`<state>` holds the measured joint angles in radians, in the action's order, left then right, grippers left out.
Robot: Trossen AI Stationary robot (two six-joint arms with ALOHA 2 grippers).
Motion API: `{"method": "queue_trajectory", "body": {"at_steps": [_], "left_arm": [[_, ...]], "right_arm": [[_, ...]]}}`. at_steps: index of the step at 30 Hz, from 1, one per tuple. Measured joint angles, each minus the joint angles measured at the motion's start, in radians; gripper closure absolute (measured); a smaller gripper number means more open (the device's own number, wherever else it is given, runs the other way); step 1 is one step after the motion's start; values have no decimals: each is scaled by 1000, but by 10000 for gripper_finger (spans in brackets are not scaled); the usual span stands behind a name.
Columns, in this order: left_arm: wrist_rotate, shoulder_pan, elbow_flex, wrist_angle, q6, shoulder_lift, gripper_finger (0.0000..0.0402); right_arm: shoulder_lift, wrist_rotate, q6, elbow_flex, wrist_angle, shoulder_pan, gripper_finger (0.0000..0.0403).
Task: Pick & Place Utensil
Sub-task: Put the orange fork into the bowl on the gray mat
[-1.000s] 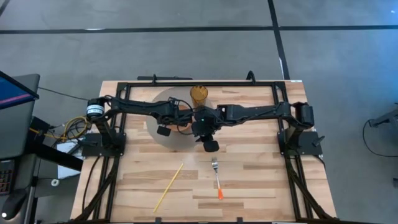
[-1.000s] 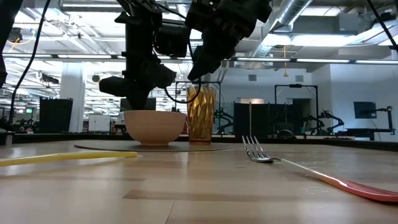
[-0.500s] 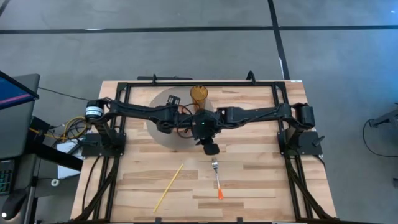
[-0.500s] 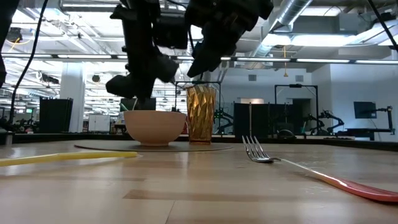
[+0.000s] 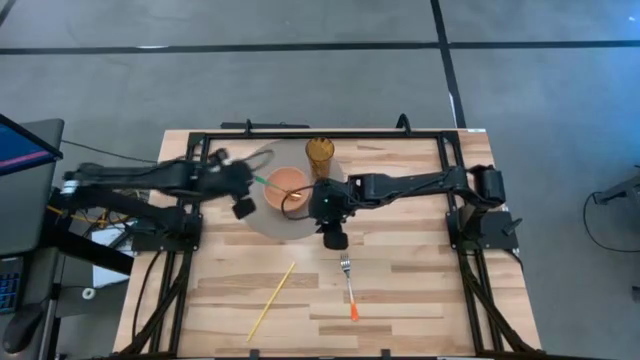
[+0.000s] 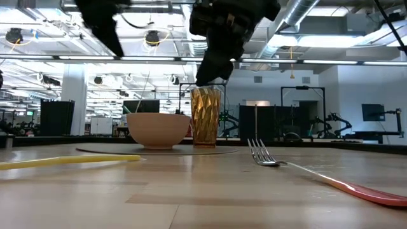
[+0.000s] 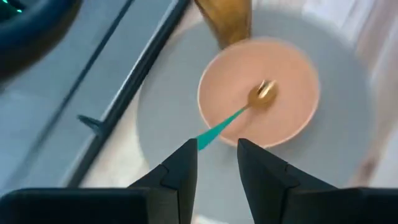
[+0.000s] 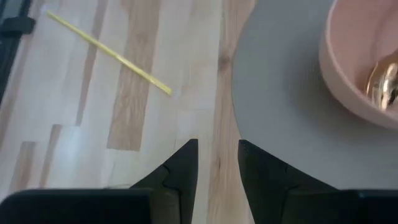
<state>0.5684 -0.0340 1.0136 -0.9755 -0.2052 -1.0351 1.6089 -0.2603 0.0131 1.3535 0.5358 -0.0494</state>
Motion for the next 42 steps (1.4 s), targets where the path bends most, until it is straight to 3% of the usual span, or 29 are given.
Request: {"method": "queue_trajectory", "body": {"at_steps": [7,14,21,26,31,42], "left_arm": [[-31,-121,-306,339,-92,330,286],[-38,-145,-472,487,-92,417,286],[-39,-144,-491,499,-90,386,286],[-24,-144,-491,511,-88,386,286],[25,-144,-491,522,-88,386,286],[34,-143,-491,591,-88,386,286]], "right_arm": [[0,70,196,-27,28,64,294],[0,79,559,-72,141,140,294],[-14,211,817,-74,242,262,294],[-38,334,864,-74,327,365,294],[-54,341,1071,-74,402,428,294],[-19,376,1235,-74,153,528,294]]}}
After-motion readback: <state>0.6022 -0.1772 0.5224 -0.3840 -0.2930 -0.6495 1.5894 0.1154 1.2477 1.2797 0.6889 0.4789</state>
